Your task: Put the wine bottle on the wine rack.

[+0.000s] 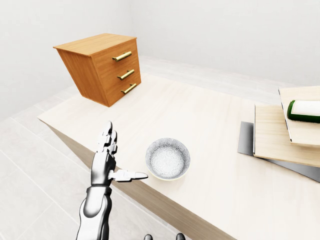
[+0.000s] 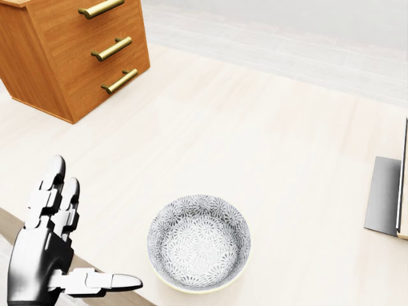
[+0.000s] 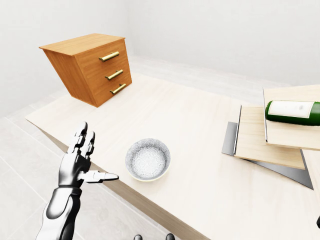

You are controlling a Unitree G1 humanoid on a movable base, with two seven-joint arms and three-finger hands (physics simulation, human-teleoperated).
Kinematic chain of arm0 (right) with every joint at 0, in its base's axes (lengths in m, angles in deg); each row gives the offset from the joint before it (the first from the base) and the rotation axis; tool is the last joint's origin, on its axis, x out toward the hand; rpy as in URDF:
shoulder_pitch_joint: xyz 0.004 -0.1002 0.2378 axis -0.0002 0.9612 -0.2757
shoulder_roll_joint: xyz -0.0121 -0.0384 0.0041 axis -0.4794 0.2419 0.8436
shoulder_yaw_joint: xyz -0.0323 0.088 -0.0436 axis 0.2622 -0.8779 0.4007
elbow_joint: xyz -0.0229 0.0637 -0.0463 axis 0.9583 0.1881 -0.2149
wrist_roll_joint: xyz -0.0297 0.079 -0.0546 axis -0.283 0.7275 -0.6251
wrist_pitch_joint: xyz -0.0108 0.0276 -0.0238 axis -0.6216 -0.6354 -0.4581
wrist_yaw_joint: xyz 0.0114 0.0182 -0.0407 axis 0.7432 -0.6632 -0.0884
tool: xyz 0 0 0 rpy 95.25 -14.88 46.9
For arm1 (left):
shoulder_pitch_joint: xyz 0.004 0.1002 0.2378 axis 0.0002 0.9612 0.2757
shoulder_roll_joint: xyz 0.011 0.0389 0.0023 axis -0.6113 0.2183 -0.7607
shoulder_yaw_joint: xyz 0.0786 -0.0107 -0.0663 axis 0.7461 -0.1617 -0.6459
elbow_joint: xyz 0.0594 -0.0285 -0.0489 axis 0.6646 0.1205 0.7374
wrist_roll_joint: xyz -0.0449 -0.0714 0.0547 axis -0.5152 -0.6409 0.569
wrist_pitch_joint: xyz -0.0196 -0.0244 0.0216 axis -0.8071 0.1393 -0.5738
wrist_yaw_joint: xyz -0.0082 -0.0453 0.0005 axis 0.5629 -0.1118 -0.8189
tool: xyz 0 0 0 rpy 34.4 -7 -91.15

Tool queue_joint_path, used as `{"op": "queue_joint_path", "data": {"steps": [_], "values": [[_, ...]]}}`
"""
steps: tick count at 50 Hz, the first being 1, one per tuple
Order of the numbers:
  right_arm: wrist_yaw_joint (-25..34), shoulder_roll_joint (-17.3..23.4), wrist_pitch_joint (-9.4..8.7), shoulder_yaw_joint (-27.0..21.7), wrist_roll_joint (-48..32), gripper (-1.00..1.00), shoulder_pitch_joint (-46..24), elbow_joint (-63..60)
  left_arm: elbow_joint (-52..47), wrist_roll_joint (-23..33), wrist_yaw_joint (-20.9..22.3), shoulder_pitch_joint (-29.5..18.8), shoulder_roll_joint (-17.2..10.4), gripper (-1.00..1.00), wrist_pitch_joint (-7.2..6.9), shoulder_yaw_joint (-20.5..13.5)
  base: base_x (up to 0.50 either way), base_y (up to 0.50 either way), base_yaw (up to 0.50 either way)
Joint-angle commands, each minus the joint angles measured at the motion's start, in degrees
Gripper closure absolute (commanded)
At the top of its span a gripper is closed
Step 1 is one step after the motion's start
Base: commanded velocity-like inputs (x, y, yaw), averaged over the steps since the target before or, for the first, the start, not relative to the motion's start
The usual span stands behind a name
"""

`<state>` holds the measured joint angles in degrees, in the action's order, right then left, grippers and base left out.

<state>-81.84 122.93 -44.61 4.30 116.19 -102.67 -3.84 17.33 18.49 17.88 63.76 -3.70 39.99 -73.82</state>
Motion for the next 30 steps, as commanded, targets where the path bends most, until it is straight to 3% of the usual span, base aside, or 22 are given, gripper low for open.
{"op": "queue_joint_path", "data": {"steps": [1,4,18,25,30], "values": [[-0.9,-1.1,0.00,1.2,-0.7,-0.83,12.6,2.8,0.3,-0.1,0.1,-0.2,-0.1,-1.00,0.13,-0.2,0.00,0.00,0.00],[-0.6,-1.2,0.00,1.0,-0.7,-1.00,13.2,3.0,0.4,-0.2,0.1,-0.2,-0.1,-1.00,0.24,-0.2,0.00,0.00,0.00],[2.7,-2.6,0.00,0.3,-0.4,-1.00,18.2,3.4,0.5,0.0,0.0,-0.1,0.0,-1.00,0.32,-0.2,0.00,0.00,0.00],[3.8,-2.7,0.00,0.0,-0.4,-1.00,19.6,3.5,0.0,-0.2,0.1,-0.3,-0.1,-1.00,-0.37,-0.4,0.00,0.00,0.00],[5.2,-2.1,0.00,-0.6,-0.1,-1.00,21.8,3.6,1.3,-0.2,0.2,-0.5,-0.1,-1.00,0.61,-0.4,0.00,0.00,0.00]]}}
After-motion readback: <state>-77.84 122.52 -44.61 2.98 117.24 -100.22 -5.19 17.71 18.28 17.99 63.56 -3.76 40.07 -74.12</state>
